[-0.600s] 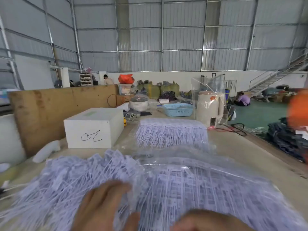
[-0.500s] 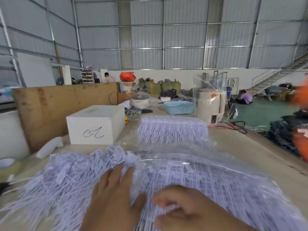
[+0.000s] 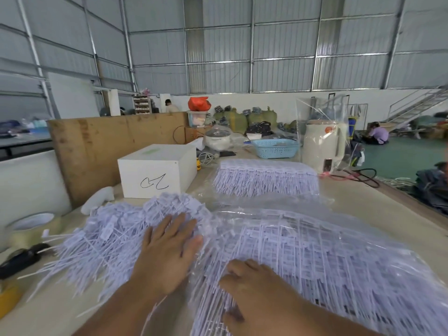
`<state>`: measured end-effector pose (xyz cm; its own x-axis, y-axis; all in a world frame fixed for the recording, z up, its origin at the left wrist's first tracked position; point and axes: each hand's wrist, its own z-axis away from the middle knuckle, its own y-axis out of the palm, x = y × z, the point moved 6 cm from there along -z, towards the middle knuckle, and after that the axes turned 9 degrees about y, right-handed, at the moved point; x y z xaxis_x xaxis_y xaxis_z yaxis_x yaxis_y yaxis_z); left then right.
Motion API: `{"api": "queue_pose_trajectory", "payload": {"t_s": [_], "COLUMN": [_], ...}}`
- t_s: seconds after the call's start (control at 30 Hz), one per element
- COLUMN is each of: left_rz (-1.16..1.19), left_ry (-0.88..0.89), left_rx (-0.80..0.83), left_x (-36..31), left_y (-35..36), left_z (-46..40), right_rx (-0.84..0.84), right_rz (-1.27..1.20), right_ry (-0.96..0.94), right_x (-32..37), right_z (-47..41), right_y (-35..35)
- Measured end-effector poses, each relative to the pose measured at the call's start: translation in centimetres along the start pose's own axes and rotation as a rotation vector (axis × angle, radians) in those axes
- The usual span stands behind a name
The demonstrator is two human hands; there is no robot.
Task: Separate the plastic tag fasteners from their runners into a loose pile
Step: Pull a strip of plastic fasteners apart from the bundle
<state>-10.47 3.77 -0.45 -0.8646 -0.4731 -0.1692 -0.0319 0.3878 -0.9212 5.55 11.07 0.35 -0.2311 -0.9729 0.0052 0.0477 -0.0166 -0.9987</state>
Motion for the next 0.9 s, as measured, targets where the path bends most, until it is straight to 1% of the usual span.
{"api": "queue_pose_trajectory", "payload": {"t_s": [0.13,0.23,0.33,0.4,0.47,0.5,0.53,0.57,0.63,0.67,0.7,0.73,0.77,0.8,0.9], "left_rz": [-0.021,-0.160,-0.228,-0.235,-0.240,-0.235,-0.210,-0.170,-0.010,0.041,0.038,0.012,0.006,0.018,-0.029], "left_ry": [-0.001,-0.016,-0.040,-0.079,-0.101,-0.094,-0.058,0.007,0.206,0.289,0.333,0.332,0.294,0.256,0.163], "left_rx": [-0.041,-0.025,-0.006,-0.001,-0.003,-0.034,-0.100,-0.193,-0.345,-0.330,-0.264,-0.169,-0.078,-0.031,-0.047], "left_x": [1.6,2.3,2.3,2.3,1.6,1.0,0.1,-0.8,-2.4,-3.0,-3.4,-3.6,-3.5,-3.2,-2.4], "left_y": [0.1,1.4,2.2,2.3,2.0,1.7,1.1,0.2,-1.3,-1.4,-1.1,-0.7,-0.2,0.2,0.4], "left_z": [-0.6,-1.6,-2.7,-3.4,-3.9,-4.0,-3.9,-3.7,-2.8,-2.4,-2.2,-2.2,-2.2,-2.3,-2.5], "right_rx": [0.010,0.014,-0.099,-0.211,-0.287,-0.298,-0.297,-0.296,-0.310,-0.322,-0.332,-0.337,-0.334,-0.317,-0.212], "right_rz": [-0.011,-0.024,-0.090,-0.144,-0.144,-0.143,-0.145,-0.143,-0.119,-0.101,-0.086,-0.071,-0.056,-0.043,-0.008], "right_ry": [0.008,-0.004,0.010,0.060,0.119,0.152,0.186,0.218,0.272,0.302,0.334,0.365,0.391,0.409,0.432], "right_x": [-0.2,0.1,-0.2,-1.0,-2.0,-2.6,-3.2,-3.8,-5.0,-5.5,-6.1,-6.6,-7.0,-7.3,-7.5], "right_z": [-0.1,-0.2,-0.3,-0.4,-0.9,-1.2,-1.5,-1.9,-2.9,-3.3,-3.8,-4.4,-4.9,-5.4,-6.8], "right_y": [-0.4,-0.8,-1.8,-2.7,-3.0,-3.0,-2.9,-2.8,-3.0,-3.2,-3.5,-3.7,-3.8,-3.8,-2.6]}}
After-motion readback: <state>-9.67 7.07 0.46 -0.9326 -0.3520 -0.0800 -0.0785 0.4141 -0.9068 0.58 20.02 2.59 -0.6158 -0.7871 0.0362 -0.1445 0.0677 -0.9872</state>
